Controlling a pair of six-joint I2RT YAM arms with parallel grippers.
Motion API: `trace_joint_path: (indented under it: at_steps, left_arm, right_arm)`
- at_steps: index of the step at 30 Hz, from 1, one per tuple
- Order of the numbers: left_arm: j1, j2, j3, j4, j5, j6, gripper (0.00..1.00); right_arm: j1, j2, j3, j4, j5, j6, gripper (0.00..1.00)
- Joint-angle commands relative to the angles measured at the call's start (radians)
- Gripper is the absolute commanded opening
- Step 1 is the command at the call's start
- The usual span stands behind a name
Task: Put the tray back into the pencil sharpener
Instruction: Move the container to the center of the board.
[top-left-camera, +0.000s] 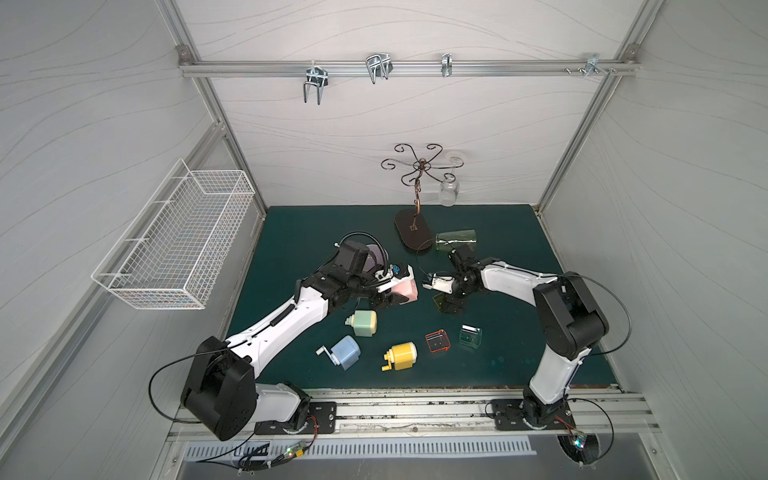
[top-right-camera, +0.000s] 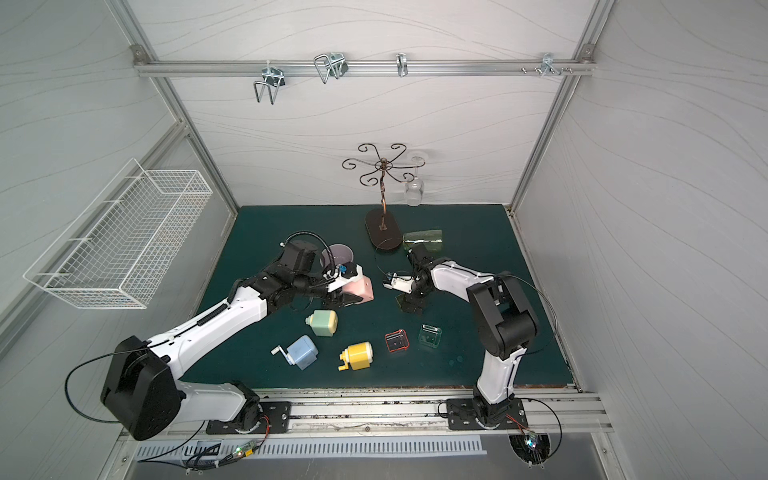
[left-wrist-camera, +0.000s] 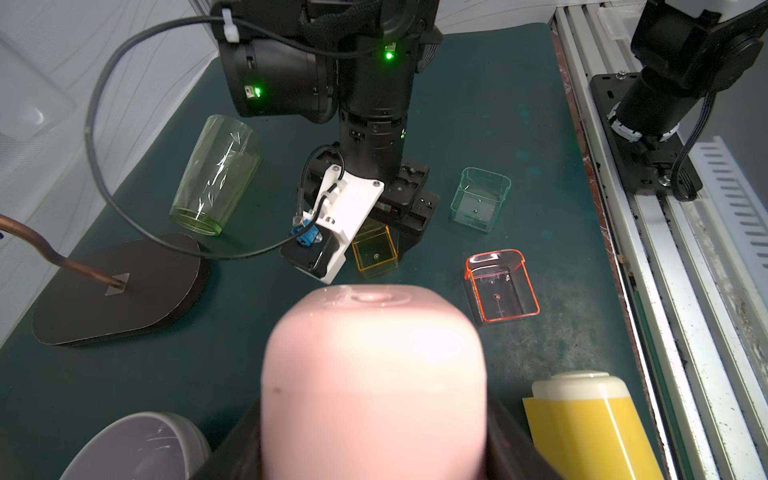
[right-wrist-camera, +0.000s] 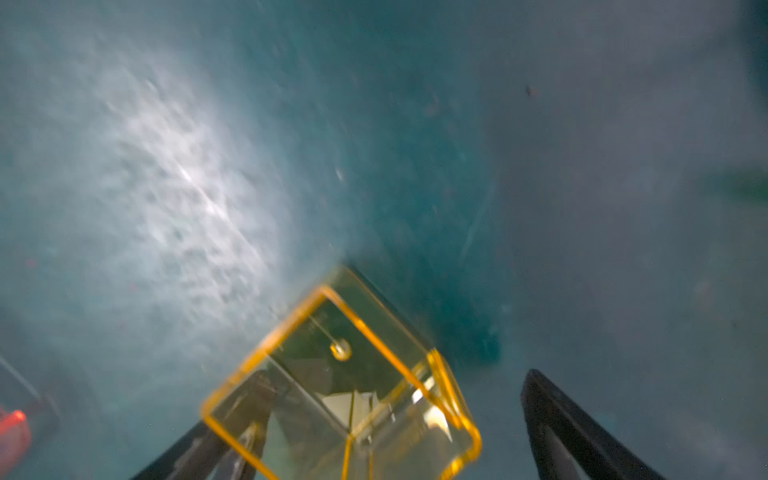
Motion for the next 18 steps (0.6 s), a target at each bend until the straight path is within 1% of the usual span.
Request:
trace_joint_path:
  at_steps: [1,3,5,8,10,12,18]
  left_arm:
    - [0.002,-0.006,0.059,0.016,0.008,0.025,0.0]
    - [0.003,-0.002,0.061,0.001,0.012,0.03,0.0]
    - [0.002,0.005,0.069,-0.032,0.019,0.049,0.0]
    - [0.002,0.008,0.073,-0.051,0.038,0.054,0.0]
    - [0.002,0.012,0.069,-0.043,0.05,0.042,0.0]
    - [0.002,0.017,0.067,-0.033,0.062,0.034,0.0]
    - [0.003,0.031,0.071,-0.023,0.069,0.035,0.0]
  right_arm:
    - [0.004,0.009,0.012,0.009,-0.055,0.027,0.97]
    - [-0.03,-0.011,0.012,-0.019,-0.086,-0.016,0.97]
    - [-0.098,-0.028,0.03,-0.084,-0.111,-0.055,0.97]
    - [-0.2,-0.062,0.069,-0.227,-0.231,-0.174,0.97]
    - [-0.237,-0.096,0.049,-0.243,-0.286,-0.258,0.99]
    - [-0.253,-0.084,0.055,-0.263,-0.313,-0.304,0.99]
    - [-0.251,0.067,0.15,-0.251,-0.316,-0.365,0.99]
